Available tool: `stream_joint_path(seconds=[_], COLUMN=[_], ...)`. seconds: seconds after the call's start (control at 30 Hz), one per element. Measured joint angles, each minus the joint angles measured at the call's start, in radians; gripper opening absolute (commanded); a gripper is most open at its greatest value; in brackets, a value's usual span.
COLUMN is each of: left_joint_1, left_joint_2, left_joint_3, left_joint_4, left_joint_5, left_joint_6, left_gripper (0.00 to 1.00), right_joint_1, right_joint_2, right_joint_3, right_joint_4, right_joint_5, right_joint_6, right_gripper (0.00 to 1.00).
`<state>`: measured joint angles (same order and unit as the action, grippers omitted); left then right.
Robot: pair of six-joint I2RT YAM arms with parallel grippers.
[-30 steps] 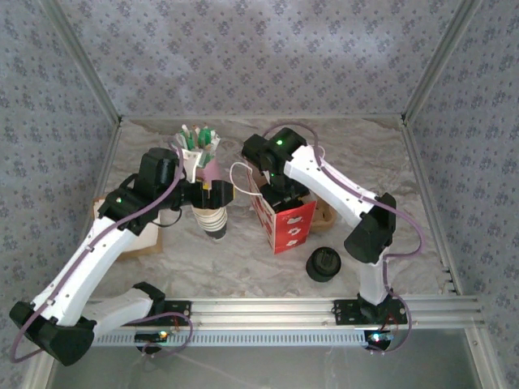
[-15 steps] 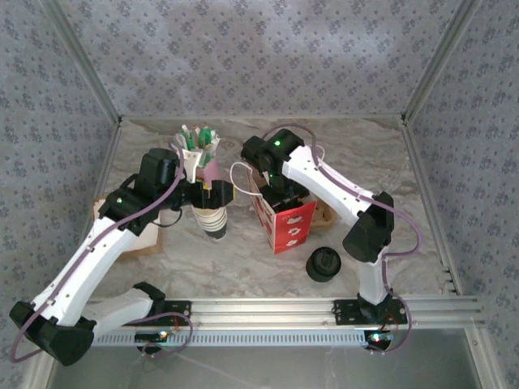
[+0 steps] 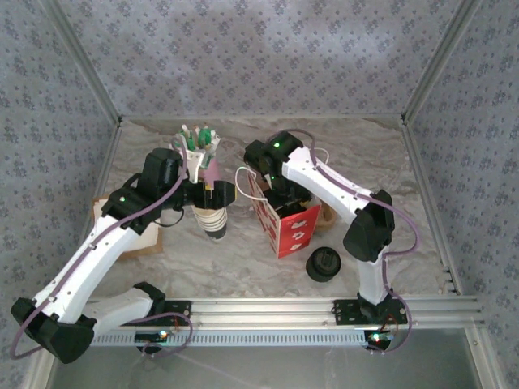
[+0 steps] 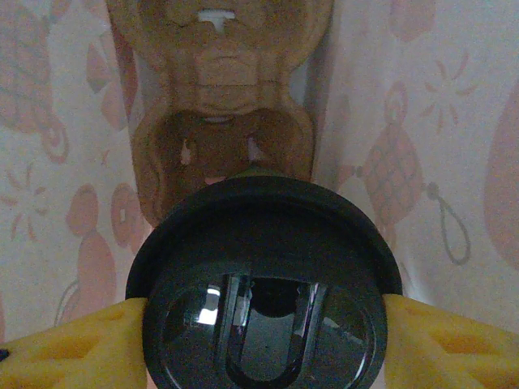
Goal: Pack the takeout coffee
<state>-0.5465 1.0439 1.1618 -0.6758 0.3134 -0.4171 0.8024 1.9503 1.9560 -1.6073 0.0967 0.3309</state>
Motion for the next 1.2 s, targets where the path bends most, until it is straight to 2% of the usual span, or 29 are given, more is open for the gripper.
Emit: stream_joint_path(seconds=[1.2], left_joint_1=[-0.019], left_joint_2=[-0.023], left_joint_3=[-0.007], left_joint_4=[0.025], left_joint_5=[-0.056], left_joint_6=[-0.041], left_gripper=[0.99], right_joint_1=[-0.002], right_joint_2=[-0.100], right_joint_3=[-0.117], right_joint_4=[0.059], right_joint_5=[-0.034], right_joint_6=[-0.019], right_gripper=[0.67])
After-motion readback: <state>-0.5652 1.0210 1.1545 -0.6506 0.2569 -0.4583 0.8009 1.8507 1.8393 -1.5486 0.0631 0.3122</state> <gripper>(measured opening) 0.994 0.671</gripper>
